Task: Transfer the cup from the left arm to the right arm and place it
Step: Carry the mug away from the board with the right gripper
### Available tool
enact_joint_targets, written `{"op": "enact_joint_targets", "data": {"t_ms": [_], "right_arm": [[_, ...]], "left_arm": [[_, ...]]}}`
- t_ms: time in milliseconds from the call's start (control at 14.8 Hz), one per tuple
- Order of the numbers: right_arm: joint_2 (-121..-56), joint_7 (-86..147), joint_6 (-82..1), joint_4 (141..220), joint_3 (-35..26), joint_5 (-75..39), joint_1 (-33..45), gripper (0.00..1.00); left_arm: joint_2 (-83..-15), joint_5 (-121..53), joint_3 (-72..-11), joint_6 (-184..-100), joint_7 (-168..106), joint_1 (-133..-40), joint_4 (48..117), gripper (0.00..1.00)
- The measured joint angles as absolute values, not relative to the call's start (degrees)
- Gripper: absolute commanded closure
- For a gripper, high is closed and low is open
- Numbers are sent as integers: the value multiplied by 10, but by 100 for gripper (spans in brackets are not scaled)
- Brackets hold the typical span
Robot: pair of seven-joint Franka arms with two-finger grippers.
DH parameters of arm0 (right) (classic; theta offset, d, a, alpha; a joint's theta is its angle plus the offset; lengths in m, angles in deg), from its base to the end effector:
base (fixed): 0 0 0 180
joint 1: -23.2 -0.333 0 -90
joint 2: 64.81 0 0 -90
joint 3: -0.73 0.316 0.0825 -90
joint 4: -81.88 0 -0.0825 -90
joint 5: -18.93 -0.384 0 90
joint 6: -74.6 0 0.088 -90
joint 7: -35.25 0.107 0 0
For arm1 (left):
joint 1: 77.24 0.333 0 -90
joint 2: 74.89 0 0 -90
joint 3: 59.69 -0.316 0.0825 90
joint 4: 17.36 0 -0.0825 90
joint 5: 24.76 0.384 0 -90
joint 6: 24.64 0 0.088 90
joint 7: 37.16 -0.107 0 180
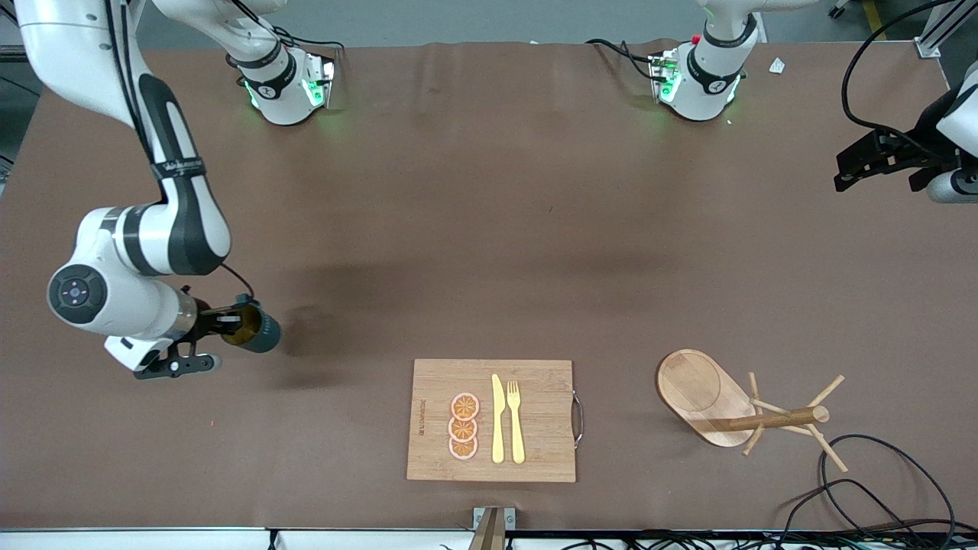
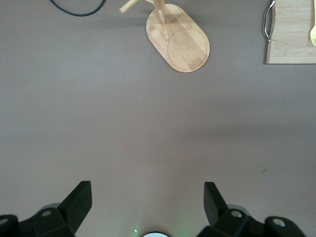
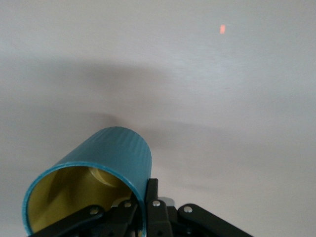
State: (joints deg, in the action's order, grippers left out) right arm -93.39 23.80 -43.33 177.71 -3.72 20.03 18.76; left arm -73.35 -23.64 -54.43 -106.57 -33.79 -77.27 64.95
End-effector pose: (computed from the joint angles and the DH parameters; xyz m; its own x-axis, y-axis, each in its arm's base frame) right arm 0.6624 0.0041 0.3067 0.9699 0.2120 -0.1202 0.2169 -0.9757 0.0297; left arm 0.5462 -0.0474 0.6600 0.9990 -0.0308 -0.0323 -0.0314 -0.9993 -0.0189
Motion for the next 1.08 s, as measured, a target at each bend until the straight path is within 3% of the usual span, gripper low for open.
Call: {"op": "enact_joint_targets", "data": {"t_ms": [338,811,879,1082], "right_arm": [[-972,30,-484,1792,-37,204,249,100],[-994,-123,-504,1792,-31,206,254,96],[-995,-137,-504,1792,-29,206,254,88],[-995,-146,-504,1792,-26,206,254,13]], "left_arm": [[-737,-236,-544,-1066,-339,-773,649,0],[-740,-236,-544,-1066,-350,-771,649,0],[-742,-236,-544,-1066,-350,-771,649,0],[-748,-236,-544,-1065,-350,-771,650,0]]}}
